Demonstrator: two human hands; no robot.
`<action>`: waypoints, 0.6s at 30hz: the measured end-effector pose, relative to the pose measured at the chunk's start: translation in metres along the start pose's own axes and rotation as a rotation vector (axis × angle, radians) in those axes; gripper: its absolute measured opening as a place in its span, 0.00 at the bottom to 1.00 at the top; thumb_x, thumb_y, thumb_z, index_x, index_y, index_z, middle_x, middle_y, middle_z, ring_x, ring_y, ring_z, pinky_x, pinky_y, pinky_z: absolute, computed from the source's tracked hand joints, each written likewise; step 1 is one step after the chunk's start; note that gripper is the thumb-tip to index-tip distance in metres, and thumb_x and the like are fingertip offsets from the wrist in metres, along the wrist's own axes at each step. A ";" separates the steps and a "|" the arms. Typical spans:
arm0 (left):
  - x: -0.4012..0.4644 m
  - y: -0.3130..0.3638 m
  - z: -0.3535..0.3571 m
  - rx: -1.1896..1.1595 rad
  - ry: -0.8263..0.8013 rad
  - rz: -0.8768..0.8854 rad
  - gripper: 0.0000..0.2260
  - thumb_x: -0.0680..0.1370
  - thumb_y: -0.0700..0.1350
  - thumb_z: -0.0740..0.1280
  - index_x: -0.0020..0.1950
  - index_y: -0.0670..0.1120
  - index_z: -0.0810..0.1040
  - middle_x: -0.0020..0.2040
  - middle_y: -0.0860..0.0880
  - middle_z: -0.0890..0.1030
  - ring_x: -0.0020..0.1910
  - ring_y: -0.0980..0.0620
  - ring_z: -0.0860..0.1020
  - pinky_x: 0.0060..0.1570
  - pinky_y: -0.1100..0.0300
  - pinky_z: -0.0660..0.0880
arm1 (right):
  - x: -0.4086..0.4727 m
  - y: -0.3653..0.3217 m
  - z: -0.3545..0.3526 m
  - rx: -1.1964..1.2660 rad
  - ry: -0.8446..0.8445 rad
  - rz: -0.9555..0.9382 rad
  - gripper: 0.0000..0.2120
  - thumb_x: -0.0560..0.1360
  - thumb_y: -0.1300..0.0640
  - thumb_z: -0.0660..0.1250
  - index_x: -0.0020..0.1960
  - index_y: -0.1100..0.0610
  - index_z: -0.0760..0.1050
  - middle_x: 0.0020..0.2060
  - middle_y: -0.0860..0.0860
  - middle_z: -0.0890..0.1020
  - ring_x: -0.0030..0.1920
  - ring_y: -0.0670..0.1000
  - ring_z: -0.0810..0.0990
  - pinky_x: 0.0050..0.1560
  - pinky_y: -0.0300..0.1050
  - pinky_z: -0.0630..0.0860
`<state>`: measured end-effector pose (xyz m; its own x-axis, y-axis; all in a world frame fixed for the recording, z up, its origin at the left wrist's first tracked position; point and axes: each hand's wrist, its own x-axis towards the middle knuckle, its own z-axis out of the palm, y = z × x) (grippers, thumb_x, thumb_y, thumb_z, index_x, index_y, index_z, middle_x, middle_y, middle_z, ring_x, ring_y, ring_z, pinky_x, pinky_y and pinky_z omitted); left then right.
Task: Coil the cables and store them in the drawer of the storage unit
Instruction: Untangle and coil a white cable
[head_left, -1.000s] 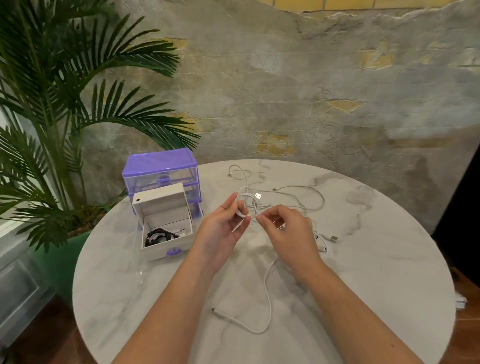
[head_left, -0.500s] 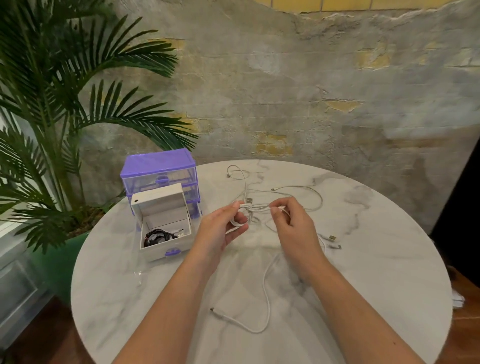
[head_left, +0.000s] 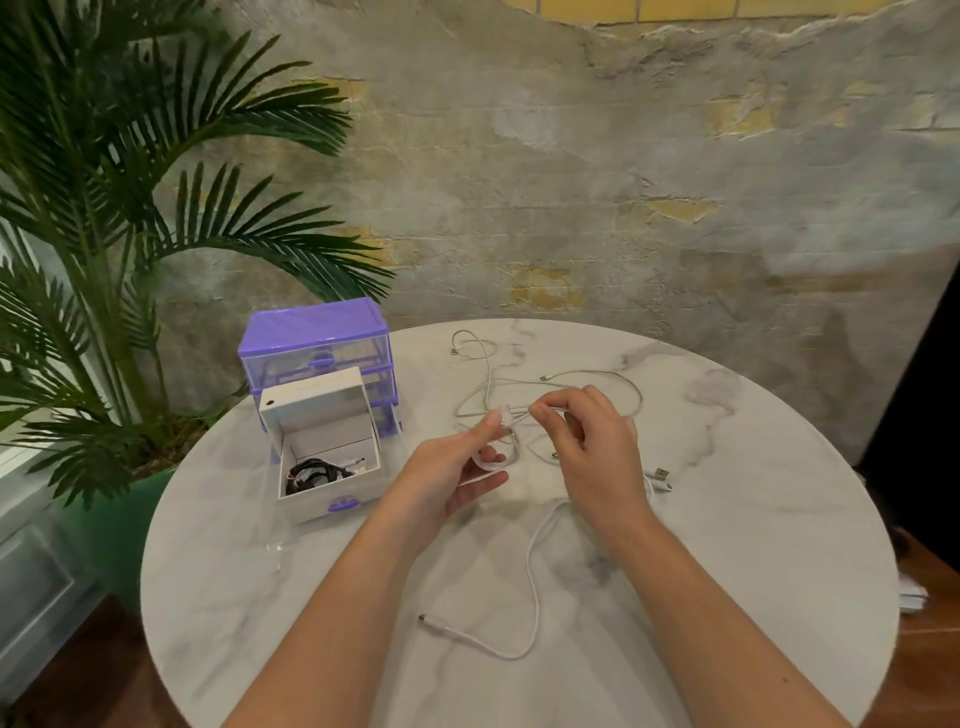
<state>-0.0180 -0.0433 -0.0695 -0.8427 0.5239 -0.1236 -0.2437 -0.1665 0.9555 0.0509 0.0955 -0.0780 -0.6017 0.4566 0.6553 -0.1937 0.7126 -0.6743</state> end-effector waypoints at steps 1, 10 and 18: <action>0.000 -0.001 0.000 0.013 -0.022 -0.012 0.19 0.74 0.52 0.71 0.53 0.37 0.82 0.35 0.50 0.78 0.45 0.51 0.79 0.47 0.59 0.81 | 0.000 -0.001 0.000 0.015 -0.003 -0.004 0.05 0.77 0.48 0.67 0.45 0.46 0.79 0.35 0.39 0.73 0.37 0.45 0.71 0.49 0.58 0.72; -0.003 0.005 -0.002 -0.146 -0.129 -0.099 0.08 0.77 0.45 0.68 0.44 0.42 0.83 0.35 0.48 0.75 0.37 0.50 0.81 0.46 0.55 0.82 | -0.002 0.002 0.000 0.211 -0.161 0.120 0.10 0.81 0.54 0.60 0.59 0.46 0.77 0.48 0.47 0.71 0.49 0.45 0.72 0.56 0.42 0.69; -0.005 0.014 -0.005 -0.411 -0.168 -0.056 0.19 0.70 0.42 0.69 0.60 0.36 0.77 0.35 0.47 0.76 0.41 0.48 0.83 0.42 0.55 0.82 | 0.003 0.019 -0.002 -0.273 -0.302 0.183 0.17 0.83 0.48 0.54 0.53 0.54 0.80 0.50 0.51 0.72 0.57 0.54 0.66 0.60 0.46 0.63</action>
<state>-0.0193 -0.0527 -0.0568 -0.7415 0.6642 -0.0946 -0.4857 -0.4341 0.7588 0.0471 0.1116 -0.0887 -0.8141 0.4410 0.3778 0.1239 0.7676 -0.6289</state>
